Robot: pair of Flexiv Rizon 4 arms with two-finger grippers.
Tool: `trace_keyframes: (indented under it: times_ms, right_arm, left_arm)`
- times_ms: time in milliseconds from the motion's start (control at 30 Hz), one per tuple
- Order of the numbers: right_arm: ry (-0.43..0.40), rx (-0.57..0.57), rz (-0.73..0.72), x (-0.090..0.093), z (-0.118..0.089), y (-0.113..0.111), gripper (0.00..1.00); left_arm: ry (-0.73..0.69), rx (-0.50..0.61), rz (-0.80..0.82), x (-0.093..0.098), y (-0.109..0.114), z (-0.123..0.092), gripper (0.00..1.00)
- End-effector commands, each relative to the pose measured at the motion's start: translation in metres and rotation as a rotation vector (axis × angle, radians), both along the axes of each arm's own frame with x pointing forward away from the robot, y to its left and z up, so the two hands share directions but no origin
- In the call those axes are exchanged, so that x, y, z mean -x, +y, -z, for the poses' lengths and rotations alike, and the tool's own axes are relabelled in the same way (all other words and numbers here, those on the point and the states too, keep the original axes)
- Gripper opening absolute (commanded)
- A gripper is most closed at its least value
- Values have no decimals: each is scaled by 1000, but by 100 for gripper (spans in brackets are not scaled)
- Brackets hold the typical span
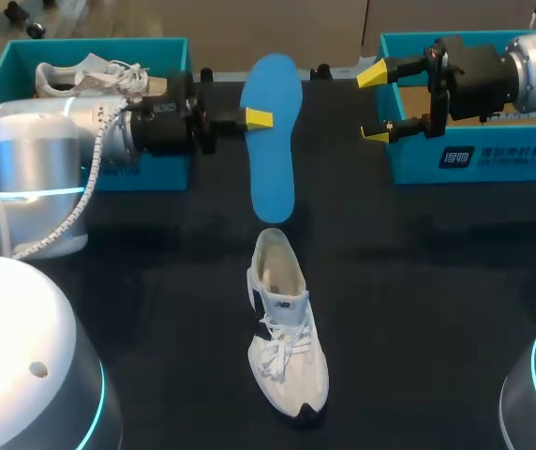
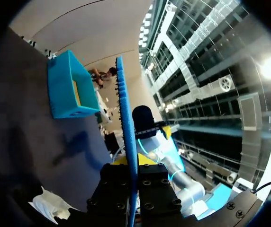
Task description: Take the shoe out of the shoebox, open the shoe tongue, remove and reinsert the insole, then place the shoe into the shoebox
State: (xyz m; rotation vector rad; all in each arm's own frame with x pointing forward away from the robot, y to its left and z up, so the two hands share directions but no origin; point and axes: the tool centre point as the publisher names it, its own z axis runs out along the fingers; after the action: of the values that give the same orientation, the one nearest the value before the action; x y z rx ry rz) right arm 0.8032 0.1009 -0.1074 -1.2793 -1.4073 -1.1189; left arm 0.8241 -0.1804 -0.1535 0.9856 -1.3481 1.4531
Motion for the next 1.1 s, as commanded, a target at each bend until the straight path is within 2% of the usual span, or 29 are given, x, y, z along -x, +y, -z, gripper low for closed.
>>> trace_keyframes:
  times_ms: [33,233,300,767,933,1100]
  right_arm:
    - [1,3,2,1,-1,1,100]
    - [1,3,2,1,-1,1,100]
    - [-7,37,0,1,-2,-1,100]
    - [-32,389,-25,-4,-26,-4,100]
    - [-40,511,-17,-3,-39,3,100]
    - [-87,677,6,0,-57,15,100]
  left_arm:
    - [87,6,-34,4,-3,2,0]
    - [100,2,-44,3,-6,8,0]
    - [101,3,-45,3,-6,9,0]
    - [163,-1,-90,-6,-7,20,0]
    - [185,-1,-92,-6,-8,21,0]
    - [185,-1,-92,-6,-8,21,0]
